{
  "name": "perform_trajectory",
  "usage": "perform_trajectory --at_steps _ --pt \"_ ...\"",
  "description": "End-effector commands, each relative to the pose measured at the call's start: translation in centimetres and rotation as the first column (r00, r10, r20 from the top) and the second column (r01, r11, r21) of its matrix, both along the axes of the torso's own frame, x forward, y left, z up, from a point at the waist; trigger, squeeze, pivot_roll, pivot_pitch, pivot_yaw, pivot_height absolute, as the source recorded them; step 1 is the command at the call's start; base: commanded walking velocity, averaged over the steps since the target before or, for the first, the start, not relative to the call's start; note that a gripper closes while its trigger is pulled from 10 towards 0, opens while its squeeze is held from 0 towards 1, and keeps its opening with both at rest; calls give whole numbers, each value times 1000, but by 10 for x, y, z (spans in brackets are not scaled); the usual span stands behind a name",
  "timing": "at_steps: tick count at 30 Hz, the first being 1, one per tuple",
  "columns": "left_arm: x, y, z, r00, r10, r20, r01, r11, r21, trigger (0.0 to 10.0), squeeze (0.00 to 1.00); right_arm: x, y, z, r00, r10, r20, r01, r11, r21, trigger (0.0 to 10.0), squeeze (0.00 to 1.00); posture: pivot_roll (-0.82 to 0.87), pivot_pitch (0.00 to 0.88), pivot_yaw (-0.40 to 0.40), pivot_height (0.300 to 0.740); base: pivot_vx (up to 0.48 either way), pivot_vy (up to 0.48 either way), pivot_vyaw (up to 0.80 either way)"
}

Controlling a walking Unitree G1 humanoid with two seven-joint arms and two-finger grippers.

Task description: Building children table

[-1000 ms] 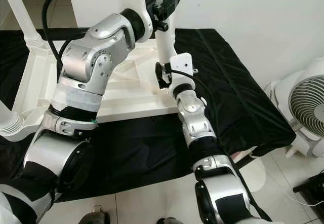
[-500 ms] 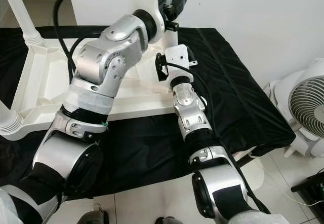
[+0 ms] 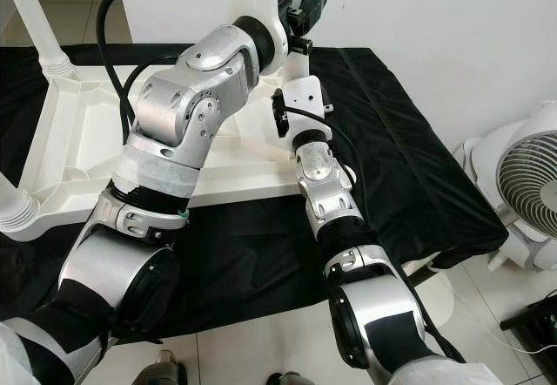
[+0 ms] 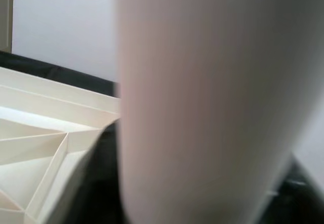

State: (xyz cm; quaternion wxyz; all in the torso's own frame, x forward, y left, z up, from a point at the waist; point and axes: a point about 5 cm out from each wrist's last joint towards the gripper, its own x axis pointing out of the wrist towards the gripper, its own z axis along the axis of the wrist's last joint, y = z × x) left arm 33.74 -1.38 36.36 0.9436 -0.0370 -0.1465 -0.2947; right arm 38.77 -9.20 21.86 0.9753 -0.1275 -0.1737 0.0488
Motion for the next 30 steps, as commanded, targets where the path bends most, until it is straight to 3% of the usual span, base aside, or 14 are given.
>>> perform_trajectory --at_steps 1,8,12,13,14,17,18,23,30 --pt "-7 -7 10 999 12 35 -13 1000 1 10000 0 1 0 3 1000 -2 17 2 1000 -14 0 0 142 44 -94 740 0 0 0" --pt "-8 -8 10 999 7 40 -8 1000 7 10000 0 1 0 4 999 5 43 -3 999 -50 0 0 141 43 -93 740 0 0 0" --pt "-8 -10 11 998 1 67 -3 1000 30 10000 0 1 0 4 999 31 31 -32 999 7 0 0 141 49 -95 740 0 0 0" --pt "-9 -10 11 996 -2 85 -2 999 38 10000 0 0 1 5 999 44 32 -45 999 17 4235 0 141 49 -95 740 0 0 0" --pt "-9 -10 10 997 -10 79 9 1000 22 10000 0 0 2 5 998 57 31 -58 998 27 10000 0 141 51 -95 740 0 0 0" --pt "-9 -10 9 997 -16 72 16 1000 9 10000 0 -1 3 5 997 64 32 -65 997 31 10000 0 141 51 -95 740 0 0 0" --pt "-10 -9 9 997 -44 59 45 999 -25 10000 1000 -1 2 2 998 60 17 -61 997 55 10000 0 141 56 -95 740 0 0 0" --pt "-12 -9 10 996 -58 73 60 998 -32 10000 1000 0 2 -1 998 54 -15 -51 991 122 10000 0 141 56 -90 740 0 0 0" --pt "-21 -13 11 983 -158 91 163 985 -54 10000 1000 -4 11 -7 996 84 -41 -75 979 189 10000 0 143 58 -85 740 0 0 0"
